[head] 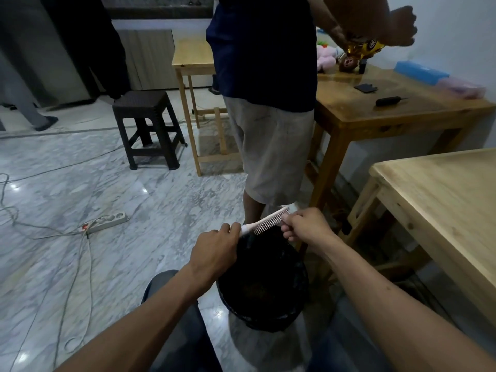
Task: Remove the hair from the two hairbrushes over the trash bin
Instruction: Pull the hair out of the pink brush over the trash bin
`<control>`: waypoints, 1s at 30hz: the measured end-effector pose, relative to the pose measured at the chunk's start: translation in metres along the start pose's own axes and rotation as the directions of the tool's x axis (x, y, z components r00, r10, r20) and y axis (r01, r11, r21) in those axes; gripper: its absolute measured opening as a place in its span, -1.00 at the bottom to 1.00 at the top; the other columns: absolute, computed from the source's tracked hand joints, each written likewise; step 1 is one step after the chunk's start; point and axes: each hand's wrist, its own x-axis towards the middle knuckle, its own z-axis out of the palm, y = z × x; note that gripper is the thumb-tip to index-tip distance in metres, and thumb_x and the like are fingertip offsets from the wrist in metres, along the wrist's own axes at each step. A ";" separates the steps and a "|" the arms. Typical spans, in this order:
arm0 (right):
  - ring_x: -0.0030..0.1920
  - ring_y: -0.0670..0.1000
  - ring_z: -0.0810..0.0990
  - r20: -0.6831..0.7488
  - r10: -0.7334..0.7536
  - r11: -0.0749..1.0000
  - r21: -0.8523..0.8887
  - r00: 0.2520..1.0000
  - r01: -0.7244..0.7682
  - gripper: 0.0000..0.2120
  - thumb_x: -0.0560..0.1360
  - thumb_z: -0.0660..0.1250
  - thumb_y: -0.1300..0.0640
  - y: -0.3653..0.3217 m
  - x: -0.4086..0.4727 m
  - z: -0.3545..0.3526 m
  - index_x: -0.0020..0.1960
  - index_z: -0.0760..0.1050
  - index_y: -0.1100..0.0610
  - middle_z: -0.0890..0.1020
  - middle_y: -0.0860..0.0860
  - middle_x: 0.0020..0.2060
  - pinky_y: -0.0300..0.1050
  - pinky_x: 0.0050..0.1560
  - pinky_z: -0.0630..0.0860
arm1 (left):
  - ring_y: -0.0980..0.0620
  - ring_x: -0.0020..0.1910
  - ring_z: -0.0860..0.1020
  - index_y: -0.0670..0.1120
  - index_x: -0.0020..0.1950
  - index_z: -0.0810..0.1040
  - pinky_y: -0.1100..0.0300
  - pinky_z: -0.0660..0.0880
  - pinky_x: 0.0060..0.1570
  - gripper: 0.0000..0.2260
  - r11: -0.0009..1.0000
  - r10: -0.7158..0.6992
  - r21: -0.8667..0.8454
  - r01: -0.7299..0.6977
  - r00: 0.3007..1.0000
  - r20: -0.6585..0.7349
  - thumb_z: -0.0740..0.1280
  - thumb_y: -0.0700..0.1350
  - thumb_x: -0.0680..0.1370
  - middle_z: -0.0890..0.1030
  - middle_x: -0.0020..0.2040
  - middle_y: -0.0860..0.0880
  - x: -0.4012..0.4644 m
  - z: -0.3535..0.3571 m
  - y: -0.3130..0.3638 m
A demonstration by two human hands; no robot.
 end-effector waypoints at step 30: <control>-0.20 0.06 0.72 -0.270 -0.204 0.916 0.287 0.941 0.281 -0.64 0.49 0.56 0.09 -0.094 -0.022 -0.068 0.15 0.52 0.22 0.71 0.17 -0.02 -0.10 -0.25 0.69 | -0.01 -0.18 0.53 -0.04 0.13 0.50 0.03 0.48 -0.20 -0.78 0.707 -0.085 -0.704 -0.057 0.983 -0.165 0.37 -0.06 0.51 0.60 -0.10 -0.01 0.043 -0.055 0.048</control>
